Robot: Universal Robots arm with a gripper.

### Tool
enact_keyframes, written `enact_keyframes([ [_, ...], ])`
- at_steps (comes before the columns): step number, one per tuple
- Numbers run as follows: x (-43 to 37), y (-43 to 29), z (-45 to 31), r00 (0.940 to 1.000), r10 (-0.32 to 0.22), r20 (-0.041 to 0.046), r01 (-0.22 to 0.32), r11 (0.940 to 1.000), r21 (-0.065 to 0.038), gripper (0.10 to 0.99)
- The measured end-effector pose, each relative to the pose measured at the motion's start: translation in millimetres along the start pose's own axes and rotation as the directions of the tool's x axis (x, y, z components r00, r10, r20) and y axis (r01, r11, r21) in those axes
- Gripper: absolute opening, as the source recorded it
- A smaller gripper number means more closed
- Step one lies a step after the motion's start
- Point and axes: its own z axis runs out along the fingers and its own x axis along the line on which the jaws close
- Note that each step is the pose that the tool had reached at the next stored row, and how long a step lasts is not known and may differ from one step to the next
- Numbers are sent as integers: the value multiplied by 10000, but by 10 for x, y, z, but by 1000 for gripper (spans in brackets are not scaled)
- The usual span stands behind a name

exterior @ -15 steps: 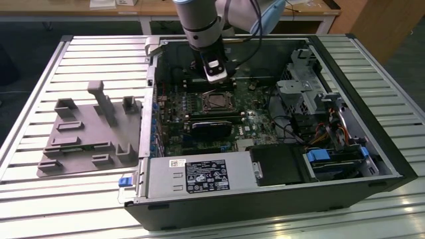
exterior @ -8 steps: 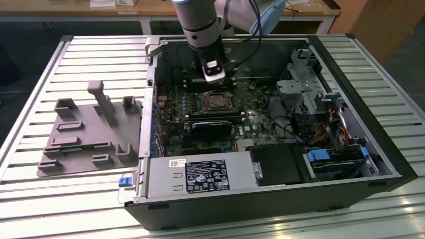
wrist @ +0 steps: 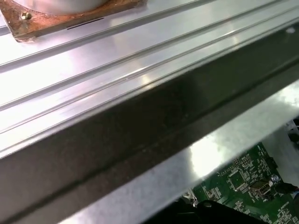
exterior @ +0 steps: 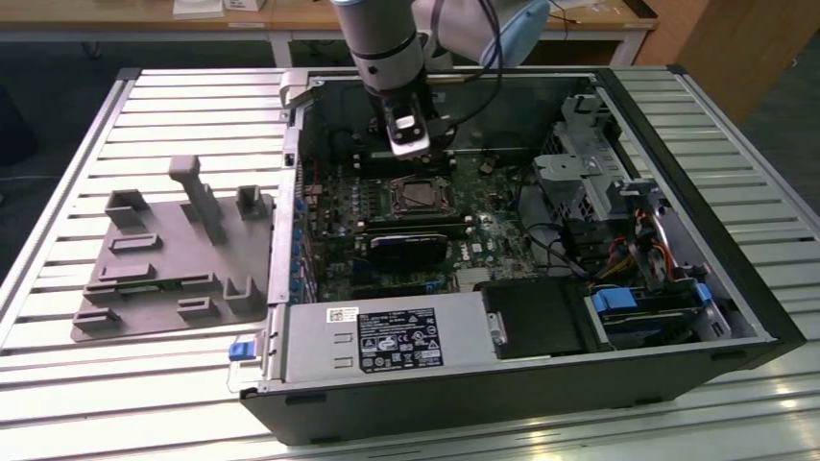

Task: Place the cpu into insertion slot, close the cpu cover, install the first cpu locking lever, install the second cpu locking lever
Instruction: 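Install the first cpu locking lever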

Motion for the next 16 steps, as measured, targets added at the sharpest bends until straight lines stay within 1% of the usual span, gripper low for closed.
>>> enact_keyframes([
  [6, 6, -6, 27, 9999, 89, 80, -89, 9999, 45, 106],
  [11, 12, 1, 33, 9999, 98, 101, -98, 9999, 67, 106],
  [16, 27, 28, 36, 9999, 84, 121, -85, 9999, 105, 106],
])
